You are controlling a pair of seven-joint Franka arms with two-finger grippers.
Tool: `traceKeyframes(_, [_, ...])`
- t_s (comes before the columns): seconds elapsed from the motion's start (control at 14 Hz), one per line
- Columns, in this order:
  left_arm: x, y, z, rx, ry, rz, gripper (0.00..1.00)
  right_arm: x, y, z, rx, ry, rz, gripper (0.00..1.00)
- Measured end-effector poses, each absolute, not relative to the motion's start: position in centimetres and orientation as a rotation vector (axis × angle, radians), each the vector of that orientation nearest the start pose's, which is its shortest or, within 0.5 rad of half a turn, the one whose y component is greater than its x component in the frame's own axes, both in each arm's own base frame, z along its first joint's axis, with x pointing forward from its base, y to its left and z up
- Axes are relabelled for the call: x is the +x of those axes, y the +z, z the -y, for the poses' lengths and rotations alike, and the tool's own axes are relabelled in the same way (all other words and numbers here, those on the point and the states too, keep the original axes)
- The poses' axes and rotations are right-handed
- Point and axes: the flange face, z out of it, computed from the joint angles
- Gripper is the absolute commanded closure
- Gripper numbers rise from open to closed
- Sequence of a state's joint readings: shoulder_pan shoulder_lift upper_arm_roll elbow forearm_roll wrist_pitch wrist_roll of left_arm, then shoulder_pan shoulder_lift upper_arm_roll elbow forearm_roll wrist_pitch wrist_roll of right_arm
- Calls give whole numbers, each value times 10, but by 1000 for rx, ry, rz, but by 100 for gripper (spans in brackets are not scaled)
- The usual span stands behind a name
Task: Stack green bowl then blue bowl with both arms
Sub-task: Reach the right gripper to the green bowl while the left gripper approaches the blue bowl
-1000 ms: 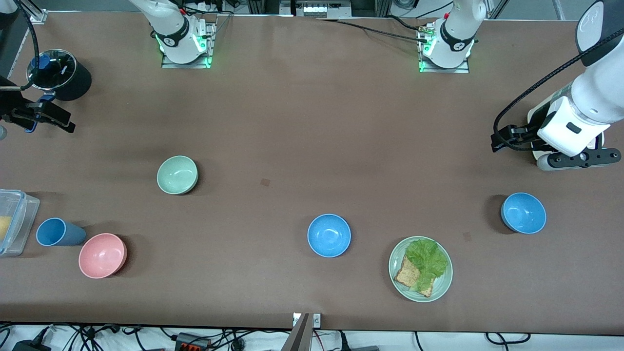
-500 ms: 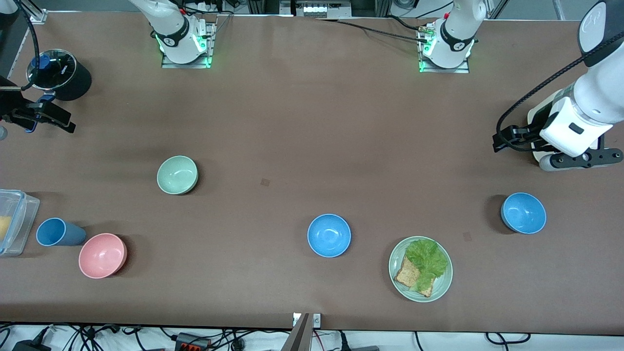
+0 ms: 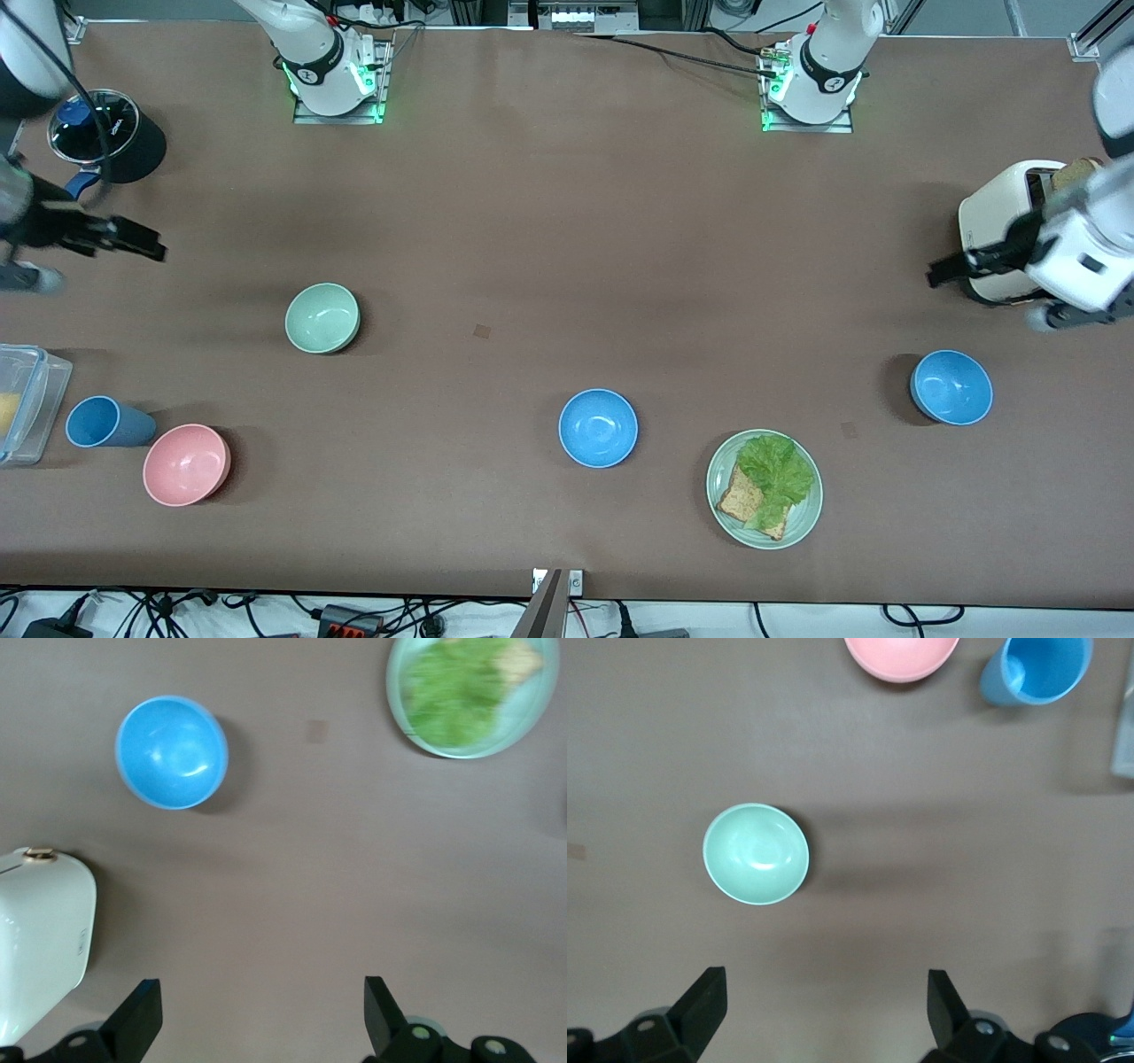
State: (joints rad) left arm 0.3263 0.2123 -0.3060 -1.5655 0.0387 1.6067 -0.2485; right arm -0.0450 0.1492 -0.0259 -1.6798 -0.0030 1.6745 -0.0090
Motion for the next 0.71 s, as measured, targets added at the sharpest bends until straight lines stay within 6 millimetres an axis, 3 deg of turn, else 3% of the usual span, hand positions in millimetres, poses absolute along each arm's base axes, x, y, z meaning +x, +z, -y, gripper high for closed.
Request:
traceKeyframes(0.14, [619,472,-76,-3076,289,459,0,605,435,38,-3118,376,-85,0])
traceKeyframes(0.43, [650,401,-121,-3006,194,280,0,627,326,30,-3104,506,-61,0])
traceKeyframes(0.57, [658,362,-163,-3029,122,300,0,630,293,22,-3100,543,-39,0])
traceKeyframes(0.71, [662,328,-192,-3054,75,311,0,632,272,8,-3102,559,-7,0])
